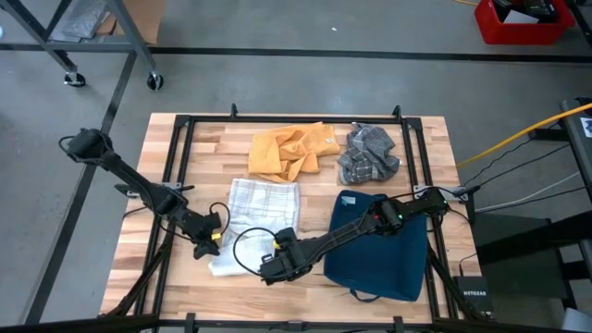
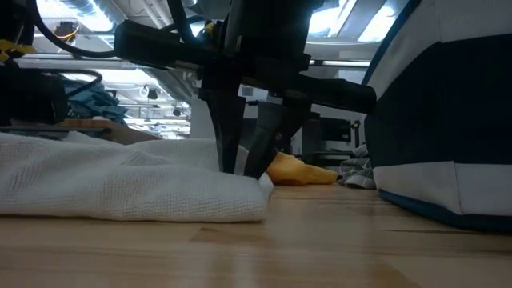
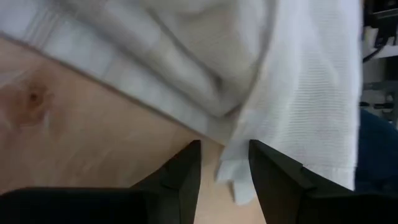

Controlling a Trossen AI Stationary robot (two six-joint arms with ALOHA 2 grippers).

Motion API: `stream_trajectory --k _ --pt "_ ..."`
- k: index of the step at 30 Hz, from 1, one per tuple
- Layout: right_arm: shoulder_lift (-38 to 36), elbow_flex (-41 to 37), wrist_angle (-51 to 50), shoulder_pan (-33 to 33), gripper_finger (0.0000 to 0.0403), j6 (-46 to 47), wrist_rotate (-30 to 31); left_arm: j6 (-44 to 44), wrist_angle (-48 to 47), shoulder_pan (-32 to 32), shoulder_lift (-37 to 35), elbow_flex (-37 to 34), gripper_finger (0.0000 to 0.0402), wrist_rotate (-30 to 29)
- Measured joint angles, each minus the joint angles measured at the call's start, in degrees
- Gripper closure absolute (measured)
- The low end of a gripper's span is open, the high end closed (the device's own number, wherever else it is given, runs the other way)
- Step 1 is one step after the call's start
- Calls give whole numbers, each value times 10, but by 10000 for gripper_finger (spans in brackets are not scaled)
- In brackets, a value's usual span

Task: Fold towel
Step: Fold the white towel

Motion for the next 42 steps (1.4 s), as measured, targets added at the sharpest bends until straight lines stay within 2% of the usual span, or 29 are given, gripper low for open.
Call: stream_trajectory --k 3,7,9,13,17,28,37,42 --pt "0 0 0 0 324 0 0 2 5 0 8 0 300 0" --pt "0 0 0 0 324 0 2 14 35 0 4 0 373 -2" --pt "0 0 0 1 324 6 15 22 64 0 0 0 393 -11" --pt "-12 0 -11 5 324 35 44 27 80 1 -9 7 398 -48" --pt "-22 1 -46 5 324 54 43 47 62 10 -11 20 400 -53" --pt "-24 1 -61 8 324 60 34 113 -92 94 -20 75 401 -61" --pt "-24 1 -63 7 324 60 48 219 -310 177 -53 154 401 -90" --pt "-22 0 -75 1 324 75 59 262 -341 202 -50 152 402 -94"
